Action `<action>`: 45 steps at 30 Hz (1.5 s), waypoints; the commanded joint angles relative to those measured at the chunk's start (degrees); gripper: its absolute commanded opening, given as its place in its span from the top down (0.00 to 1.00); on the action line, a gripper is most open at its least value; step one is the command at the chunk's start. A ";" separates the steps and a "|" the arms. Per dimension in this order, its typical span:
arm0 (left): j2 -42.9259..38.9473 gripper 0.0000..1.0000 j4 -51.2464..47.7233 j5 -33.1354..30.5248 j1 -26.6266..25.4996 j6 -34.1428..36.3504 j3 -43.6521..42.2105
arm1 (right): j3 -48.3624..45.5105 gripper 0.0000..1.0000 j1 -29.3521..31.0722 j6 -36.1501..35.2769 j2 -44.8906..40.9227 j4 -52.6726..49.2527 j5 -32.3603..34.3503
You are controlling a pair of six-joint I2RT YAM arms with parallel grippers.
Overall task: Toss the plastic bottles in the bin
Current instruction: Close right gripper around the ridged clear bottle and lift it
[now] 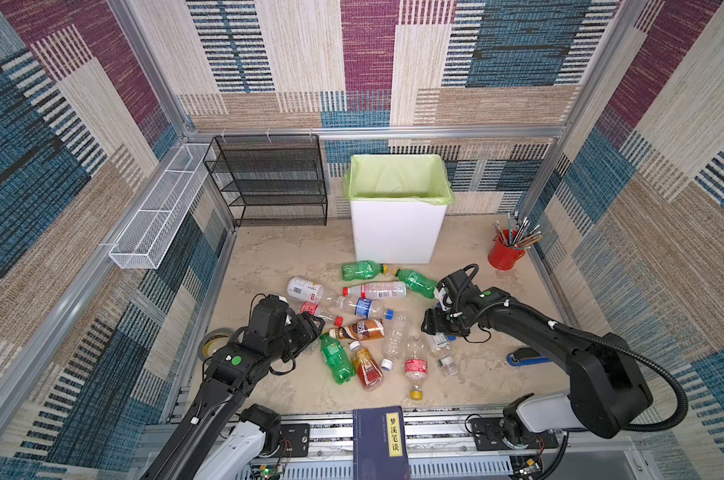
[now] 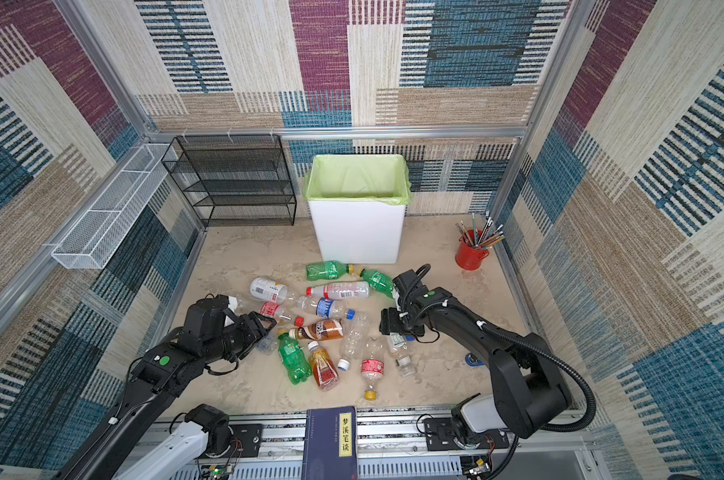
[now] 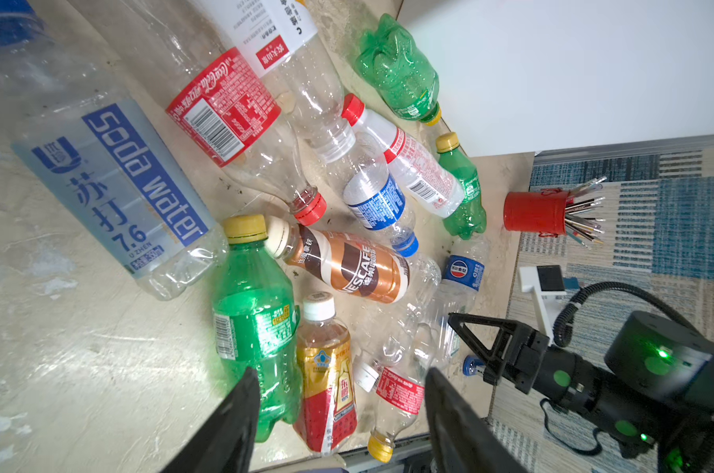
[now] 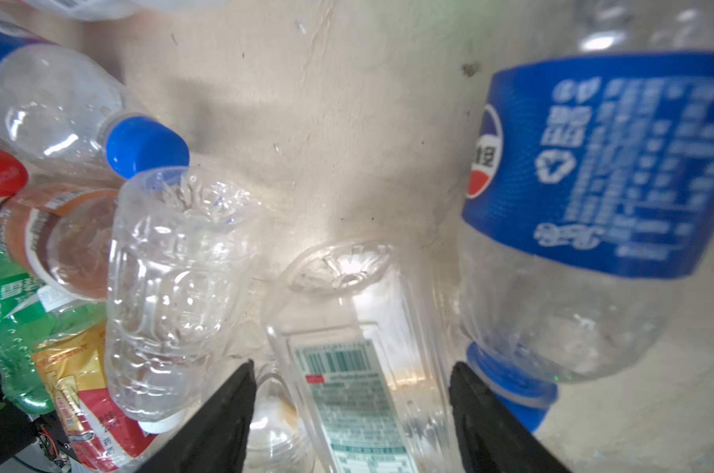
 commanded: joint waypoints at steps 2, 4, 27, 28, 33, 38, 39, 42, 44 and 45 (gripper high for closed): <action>0.17 0.34 1.49 3.58 0.17 2.73 0.19 | -0.27 0.25 0.62 2.39 0.98 -0.26 2.90; 0.69 0.34 1.88 4.94 0.27 3.82 0.36 | -0.73 0.27 0.70 3.01 1.11 -0.07 3.56; 10.25 0.33 3.25 8.76 1.72 10.21 4.71 | -4.44 0.45 2.81 11.93 -12.35 -0.11 6.34; 10.82 0.33 3.42 8.85 1.76 10.31 4.93 | -4.23 0.45 2.81 12.48 -13.23 0.12 6.59; 12.46 0.34 4.98 9.03 1.78 9.71 4.89 | -4.23 0.45 2.76 15.11 -16.78 3.86 6.47; 12.92 0.34 5.08 8.81 1.85 9.35 5.11 | -6.05 0.45 2.73 18.20 -19.00 8.69 6.65; 12.88 0.34 4.99 8.81 1.86 9.31 5.27 | -6.34 0.45 2.79 18.80 -19.50 9.55 6.69; 12.82 0.34 4.00 8.42 1.92 9.61 5.89 | -7.27 0.45 2.73 20.39 -21.61 11.35 7.80; 12.82 0.34 3.41 8.07 1.94 9.88 6.45 | -7.89 0.45 2.73 20.87 -23.66 12.48 9.07; 12.84 0.34 3.21 7.92 1.94 9.95 6.56 | -8.26 0.45 2.74 20.82 -24.74 13.02 9.64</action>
